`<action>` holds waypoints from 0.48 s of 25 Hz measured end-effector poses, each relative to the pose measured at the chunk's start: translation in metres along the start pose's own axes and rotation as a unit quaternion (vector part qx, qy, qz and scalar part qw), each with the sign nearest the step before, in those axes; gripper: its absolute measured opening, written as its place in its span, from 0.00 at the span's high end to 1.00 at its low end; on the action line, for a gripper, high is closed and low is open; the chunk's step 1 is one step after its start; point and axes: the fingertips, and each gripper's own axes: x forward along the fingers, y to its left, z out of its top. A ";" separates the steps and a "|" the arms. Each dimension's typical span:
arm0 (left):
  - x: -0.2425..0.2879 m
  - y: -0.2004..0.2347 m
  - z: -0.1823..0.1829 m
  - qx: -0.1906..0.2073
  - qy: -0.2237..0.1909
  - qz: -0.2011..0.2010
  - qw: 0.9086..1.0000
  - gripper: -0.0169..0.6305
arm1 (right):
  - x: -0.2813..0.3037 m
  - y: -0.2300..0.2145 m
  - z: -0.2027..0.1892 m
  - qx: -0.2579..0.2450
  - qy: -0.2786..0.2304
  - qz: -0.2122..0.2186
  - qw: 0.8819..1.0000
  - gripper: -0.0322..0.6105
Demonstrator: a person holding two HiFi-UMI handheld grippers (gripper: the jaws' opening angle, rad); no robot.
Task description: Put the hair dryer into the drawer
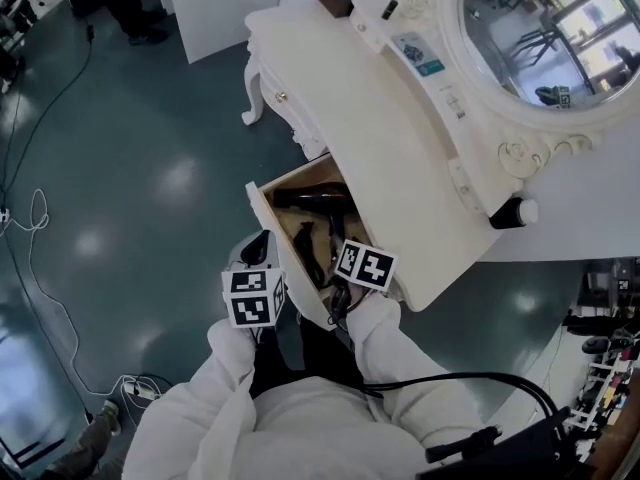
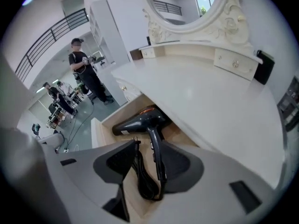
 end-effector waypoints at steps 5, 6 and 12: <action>-0.013 -0.015 0.010 0.008 -0.006 -0.030 1.000 0.98 | -0.043 0.011 0.023 0.000 -0.061 0.010 0.998 0.66; -0.015 -0.018 0.013 0.008 -0.007 -0.036 0.999 0.98 | -0.051 0.012 0.026 -0.002 -0.074 0.009 0.997 0.68; -0.032 -0.034 0.033 0.021 -0.019 -0.074 0.997 0.98 | -0.096 0.015 0.038 0.001 -0.144 0.009 0.990 0.82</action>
